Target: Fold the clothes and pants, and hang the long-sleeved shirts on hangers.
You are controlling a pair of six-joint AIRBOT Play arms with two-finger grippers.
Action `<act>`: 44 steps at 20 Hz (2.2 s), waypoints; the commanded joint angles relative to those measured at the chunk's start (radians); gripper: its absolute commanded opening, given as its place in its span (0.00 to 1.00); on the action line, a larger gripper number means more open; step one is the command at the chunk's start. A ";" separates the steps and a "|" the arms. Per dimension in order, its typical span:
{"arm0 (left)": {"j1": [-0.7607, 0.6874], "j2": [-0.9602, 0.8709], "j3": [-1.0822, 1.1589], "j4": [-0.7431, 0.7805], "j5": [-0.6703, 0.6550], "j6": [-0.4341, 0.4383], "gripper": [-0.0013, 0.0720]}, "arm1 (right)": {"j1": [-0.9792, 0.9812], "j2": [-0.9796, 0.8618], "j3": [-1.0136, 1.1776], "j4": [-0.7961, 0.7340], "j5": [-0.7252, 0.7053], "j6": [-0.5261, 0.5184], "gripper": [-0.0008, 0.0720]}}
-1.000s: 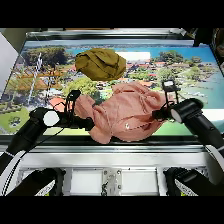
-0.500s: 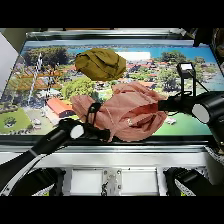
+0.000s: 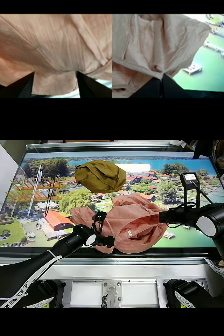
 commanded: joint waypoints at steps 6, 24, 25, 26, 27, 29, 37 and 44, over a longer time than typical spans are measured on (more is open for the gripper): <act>-0.089 -0.018 0.006 -0.008 0.018 -0.041 0.77 | 0.001 0.001 0.001 0.001 0.003 0.000 0.03; -0.050 0.008 -0.063 -0.016 0.005 -0.037 0.03 | 0.001 0.001 0.001 0.000 0.004 0.000 0.03; -0.042 0.034 -0.053 -0.009 0.005 -0.037 0.03 | 0.001 0.002 0.001 0.000 0.004 0.000 0.03; -0.025 0.070 -0.044 0.008 0.000 -0.038 0.03 | 0.001 0.001 0.001 0.000 0.004 -0.001 0.03; 0.003 0.114 -0.035 0.025 -0.013 -0.038 0.03 | 0.001 0.002 0.001 -0.003 0.003 -0.001 0.03; 0.078 0.209 -0.014 0.070 -0.085 -0.028 0.03 | 0.001 0.002 0.014 -0.003 0.008 -0.052 0.03; 0.441 0.545 0.524 -0.266 -0.255 0.338 0.03 | 0.001 -0.106 0.612 -0.003 0.188 -0.210 0.03; 0.364 0.394 0.882 -0.221 -0.587 0.407 0.03 | 0.001 -0.192 0.854 0.008 0.582 -0.216 0.03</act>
